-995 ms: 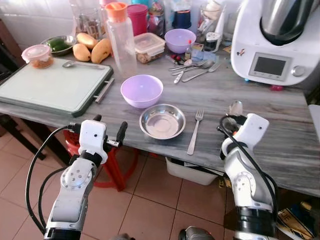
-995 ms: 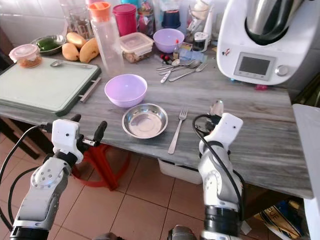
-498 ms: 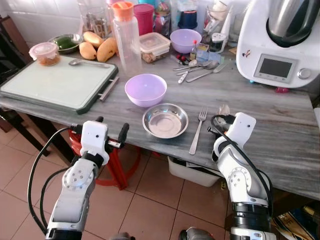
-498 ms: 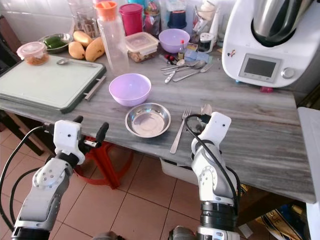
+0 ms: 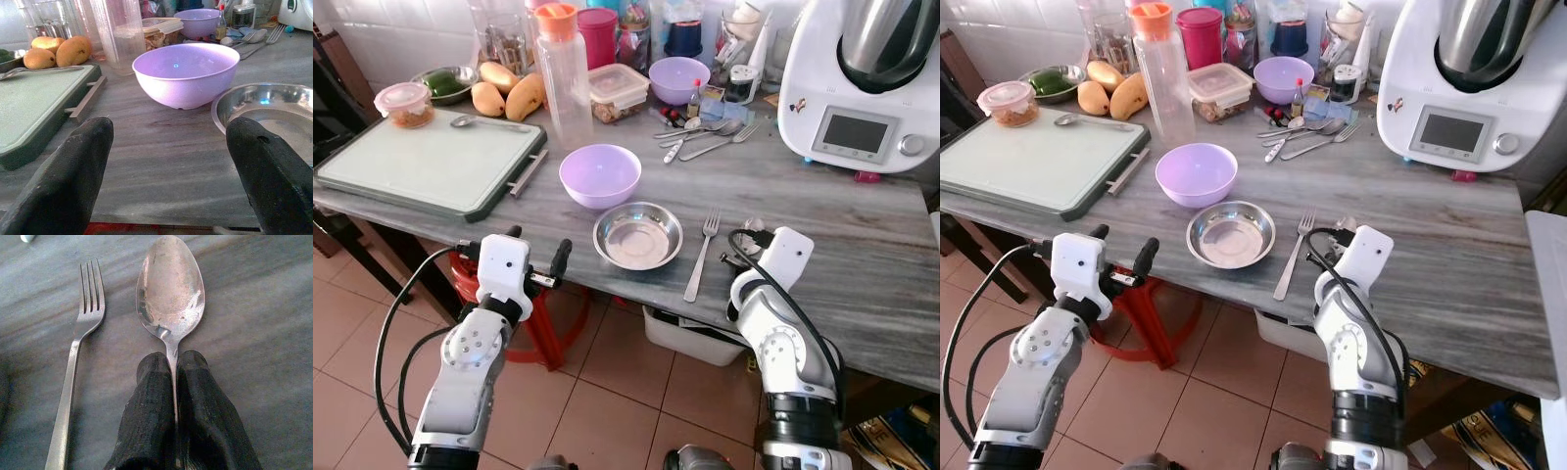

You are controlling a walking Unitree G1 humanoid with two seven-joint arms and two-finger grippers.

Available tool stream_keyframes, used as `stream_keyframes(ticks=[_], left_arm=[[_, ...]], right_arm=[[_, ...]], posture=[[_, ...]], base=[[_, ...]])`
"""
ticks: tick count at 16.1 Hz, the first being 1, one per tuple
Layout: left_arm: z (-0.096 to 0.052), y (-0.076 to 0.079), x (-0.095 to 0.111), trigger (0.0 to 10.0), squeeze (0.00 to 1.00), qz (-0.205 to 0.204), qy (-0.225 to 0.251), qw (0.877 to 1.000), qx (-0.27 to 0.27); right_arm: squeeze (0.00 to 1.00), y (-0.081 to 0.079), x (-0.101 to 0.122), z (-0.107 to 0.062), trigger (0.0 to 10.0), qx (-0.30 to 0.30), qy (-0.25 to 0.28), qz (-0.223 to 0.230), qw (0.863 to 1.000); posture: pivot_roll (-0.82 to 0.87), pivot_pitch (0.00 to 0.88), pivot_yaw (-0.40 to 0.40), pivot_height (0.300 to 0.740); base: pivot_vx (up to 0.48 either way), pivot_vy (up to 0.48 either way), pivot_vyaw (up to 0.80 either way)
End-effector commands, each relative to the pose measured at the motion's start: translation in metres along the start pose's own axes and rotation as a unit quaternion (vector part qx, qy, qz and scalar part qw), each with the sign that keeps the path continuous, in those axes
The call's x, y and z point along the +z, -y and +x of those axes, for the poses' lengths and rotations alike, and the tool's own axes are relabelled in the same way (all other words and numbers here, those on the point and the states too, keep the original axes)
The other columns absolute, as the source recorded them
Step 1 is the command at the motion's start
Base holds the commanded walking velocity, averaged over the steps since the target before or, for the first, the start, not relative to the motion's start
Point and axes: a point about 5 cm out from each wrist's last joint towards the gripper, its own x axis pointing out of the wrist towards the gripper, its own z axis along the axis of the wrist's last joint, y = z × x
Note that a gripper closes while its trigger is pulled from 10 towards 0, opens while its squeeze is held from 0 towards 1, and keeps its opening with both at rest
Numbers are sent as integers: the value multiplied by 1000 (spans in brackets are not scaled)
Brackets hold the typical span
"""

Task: Setting the table

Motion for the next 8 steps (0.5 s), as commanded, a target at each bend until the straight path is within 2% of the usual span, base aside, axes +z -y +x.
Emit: stream_keyframes(ticks=[1, 2, 8], left_arm=[[1, 3, 4, 10000, 0, 3, 5, 1000, -7], [1, 3, 4, 10000, 0, 4, 6, 1000, -8], [1, 5, 5, 10000, 0, 1, 6, 1000, -11]], right_arm=[[0, -19, -18, -4, 10000, 20, -33, 33, 999], [0, -19, -16, -4, 10000, 19, -28, 44, 998], [0, -24, -15, 2, 10000, 10, -30, 35, 999]], posture=[[-10, 0, 24, 740], [-11, 0, 24, 740], [-10, 0, 24, 740]], base=[[0, 0, 0], [0, 0, 0], [0, 0, 0]])
